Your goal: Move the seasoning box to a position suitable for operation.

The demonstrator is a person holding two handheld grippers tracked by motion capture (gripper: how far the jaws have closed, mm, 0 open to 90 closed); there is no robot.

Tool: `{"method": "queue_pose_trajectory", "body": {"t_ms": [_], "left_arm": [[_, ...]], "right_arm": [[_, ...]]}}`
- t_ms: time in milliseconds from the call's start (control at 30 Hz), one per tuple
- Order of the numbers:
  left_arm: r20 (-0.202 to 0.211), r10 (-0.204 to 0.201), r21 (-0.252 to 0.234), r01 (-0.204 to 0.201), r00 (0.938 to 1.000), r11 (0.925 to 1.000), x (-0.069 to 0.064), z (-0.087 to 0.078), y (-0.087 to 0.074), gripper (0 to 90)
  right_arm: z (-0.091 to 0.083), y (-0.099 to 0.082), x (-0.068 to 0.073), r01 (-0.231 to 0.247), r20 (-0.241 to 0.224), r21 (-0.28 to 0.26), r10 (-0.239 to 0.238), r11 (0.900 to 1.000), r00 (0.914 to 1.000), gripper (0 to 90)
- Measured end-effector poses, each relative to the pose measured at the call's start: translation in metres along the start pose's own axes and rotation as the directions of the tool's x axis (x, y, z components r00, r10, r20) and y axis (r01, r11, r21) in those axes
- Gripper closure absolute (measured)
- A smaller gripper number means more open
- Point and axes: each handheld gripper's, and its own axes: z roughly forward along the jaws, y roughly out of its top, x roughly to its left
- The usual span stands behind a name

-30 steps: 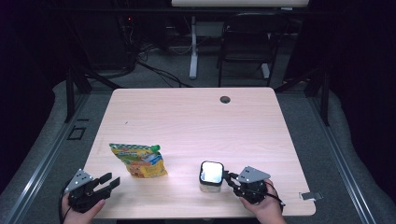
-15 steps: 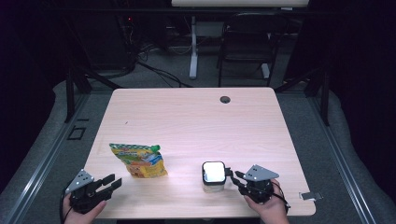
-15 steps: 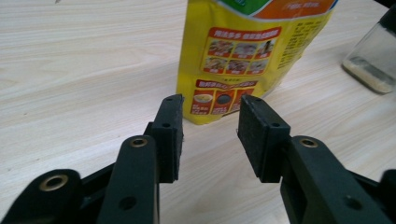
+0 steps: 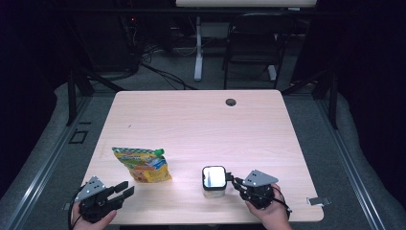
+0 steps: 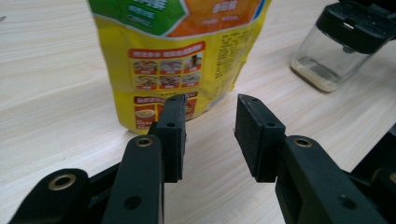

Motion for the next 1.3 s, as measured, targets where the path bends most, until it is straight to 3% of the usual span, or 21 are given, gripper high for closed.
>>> {"method": "queue_pose_trajectory", "body": {"t_ms": [167,300,367,467,633,700,800,833,867,900,933,1300], "left_arm": [[0.021,0.013,0.012,-0.013,0.9997,0.9998,-0.007,0.002,0.001,63.5],[0.042,0.015,0.007,-0.015,0.9990,0.9999,-0.014,0.003,0.006,63.9],[0.048,0.025,0.007,-0.026,0.9985,0.9996,-0.016,0.004,0.008,64.5],[0.068,0.058,0.011,-0.058,0.9960,0.9982,-0.027,0.007,0.016,66.0],[0.085,0.070,0.021,-0.072,0.9939,0.9972,-0.039,0.017,0.024,67.3],[0.104,0.084,0.026,-0.087,0.9911,0.9959,-0.047,0.025,0.029,67.3],[0.121,0.093,0.024,-0.097,0.9882,0.9950,-0.053,0.032,0.033,67.2],[0.121,0.093,0.024,-0.097,0.9882,0.9950,-0.053,0.032,0.033,66.9],[0.125,0.094,0.028,-0.098,0.9877,0.9948,-0.056,0.036,0.036,66.3],[0.125,0.094,0.028,-0.098,0.9877,0.9948,-0.056,0.036,0.036,66.3],[0.135,0.095,0.030,-0.100,0.9863,0.9945,-0.059,0.040,0.038,66.1],[0.151,0.114,0.030,-0.120,0.9820,0.9924,-0.072,0.059,0.046,65.9]], "right_arm": [[0.002,0.003,0.007,0.021,-0.032,0.011,-0.021,0.9997,0.9993,77.6],[-0.004,0.006,0.007,-0.012,-0.066,0.005,0.012,0.9999,0.9977,76.4],[-0.007,0.007,0.007,-0.019,-0.060,0.004,0.019,0.9998,0.9980,76.4],[-0.016,0.016,0.009,-0.068,-0.035,-0.012,0.068,0.9976,0.9971,75.9],[-0.019,0.026,0.013,-0.106,-0.023,-0.019,0.106,0.9942,0.9941,71.6],[-0.016,0.032,0.014,-0.138,0.000,-0.019,0.138,0.9902,0.9904,72.3],[-0.011,0.036,0.013,-0.212,-0.023,-0.019,0.211,0.9771,0.9771,72.0],[-0.011,0.036,0.013,-0.212,-0.023,-0.019,0.211,0.9771,0.9771,72.0],[-0.009,0.039,0.011,-0.255,-0.038,-0.007,0.255,0.9669,0.9663,71.9],[-0.009,0.039,0.011,-0.255,-0.038,-0.007,0.255,0.9669,0.9663,71.9],[-0.007,0.041,0.010,-0.285,-0.054,-0.017,0.284,0.9583,0.9573,72.0],[-0.002,0.047,0.009,-0.306,-0.005,-0.023,0.306,0.9518,0.9521,77.7]]}}
